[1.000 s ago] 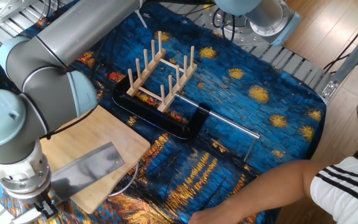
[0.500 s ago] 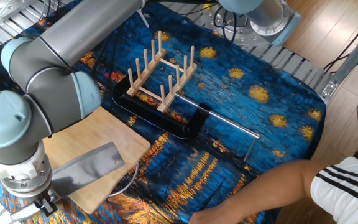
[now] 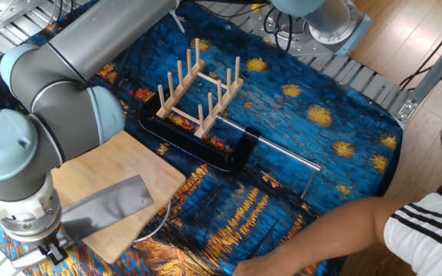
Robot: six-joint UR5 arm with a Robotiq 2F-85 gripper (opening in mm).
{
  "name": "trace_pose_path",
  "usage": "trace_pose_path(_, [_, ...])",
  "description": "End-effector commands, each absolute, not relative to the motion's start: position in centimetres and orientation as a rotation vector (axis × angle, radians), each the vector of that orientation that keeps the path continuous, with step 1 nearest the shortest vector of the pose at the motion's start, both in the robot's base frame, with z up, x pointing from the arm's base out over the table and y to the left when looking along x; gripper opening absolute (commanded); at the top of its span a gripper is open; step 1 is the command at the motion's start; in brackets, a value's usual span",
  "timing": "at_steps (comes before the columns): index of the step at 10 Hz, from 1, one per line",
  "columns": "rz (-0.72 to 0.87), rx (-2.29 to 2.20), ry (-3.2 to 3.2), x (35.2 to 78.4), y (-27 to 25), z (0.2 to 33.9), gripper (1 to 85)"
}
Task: Put the knife on the knife rack
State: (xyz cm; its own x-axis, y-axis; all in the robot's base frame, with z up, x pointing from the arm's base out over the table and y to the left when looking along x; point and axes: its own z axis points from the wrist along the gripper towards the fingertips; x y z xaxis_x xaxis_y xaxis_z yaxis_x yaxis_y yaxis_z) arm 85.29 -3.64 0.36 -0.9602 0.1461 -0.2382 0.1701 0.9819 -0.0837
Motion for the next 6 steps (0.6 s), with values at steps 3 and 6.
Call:
trace_pose_path(3, [-0.146, 0.25, 2.873, 85.9, -3.93, -0.27, 52.3])
trace_pose_path(6, [-0.176, 0.282, 2.88, 85.61, -4.58, -0.07, 37.3])
